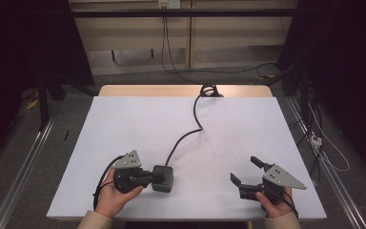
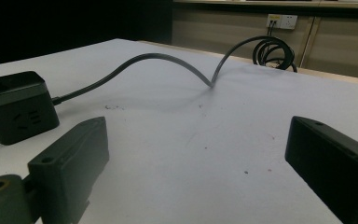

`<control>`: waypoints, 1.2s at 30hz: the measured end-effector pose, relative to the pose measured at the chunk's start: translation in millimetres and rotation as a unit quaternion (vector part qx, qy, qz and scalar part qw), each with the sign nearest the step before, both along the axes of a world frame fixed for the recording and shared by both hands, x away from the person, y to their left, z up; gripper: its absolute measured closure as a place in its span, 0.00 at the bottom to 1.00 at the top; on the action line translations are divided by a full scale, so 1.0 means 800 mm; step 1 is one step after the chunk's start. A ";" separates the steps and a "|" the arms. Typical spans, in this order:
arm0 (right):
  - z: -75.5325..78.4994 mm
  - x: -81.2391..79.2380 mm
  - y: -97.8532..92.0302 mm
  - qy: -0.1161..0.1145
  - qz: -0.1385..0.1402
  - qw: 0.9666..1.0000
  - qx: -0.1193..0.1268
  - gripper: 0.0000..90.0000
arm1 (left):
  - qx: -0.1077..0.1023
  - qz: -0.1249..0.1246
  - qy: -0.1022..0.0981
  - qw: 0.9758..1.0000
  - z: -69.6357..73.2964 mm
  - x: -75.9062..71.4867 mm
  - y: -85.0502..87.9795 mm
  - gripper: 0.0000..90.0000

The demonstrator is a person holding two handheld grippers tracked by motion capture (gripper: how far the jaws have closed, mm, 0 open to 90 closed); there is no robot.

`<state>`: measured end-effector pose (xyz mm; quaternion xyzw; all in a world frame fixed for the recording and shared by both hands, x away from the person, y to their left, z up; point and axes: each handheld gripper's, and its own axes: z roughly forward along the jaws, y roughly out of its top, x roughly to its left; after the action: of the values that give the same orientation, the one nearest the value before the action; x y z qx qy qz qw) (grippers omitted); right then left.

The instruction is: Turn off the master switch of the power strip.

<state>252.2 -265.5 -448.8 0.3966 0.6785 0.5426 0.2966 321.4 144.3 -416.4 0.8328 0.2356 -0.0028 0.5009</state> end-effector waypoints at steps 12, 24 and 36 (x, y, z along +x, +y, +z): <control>0.000 0.001 0.001 -0.001 0.002 1.000 0.001 0.06 | -0.029 0.004 0.014 0.999 0.005 0.002 0.006 0.98; -0.001 0.001 0.000 0.000 0.002 1.000 0.000 0.06 | -0.032 0.009 0.020 0.999 0.009 0.006 0.004 0.75; 0.000 0.001 0.001 -0.001 0.004 1.000 0.001 0.06 | -0.030 0.017 0.011 0.999 0.011 0.008 0.006 0.57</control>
<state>252.9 -264.8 -449.1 0.3938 0.6793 0.5446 0.2947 328.2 149.2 -408.0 0.8131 0.2549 -0.0103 0.5233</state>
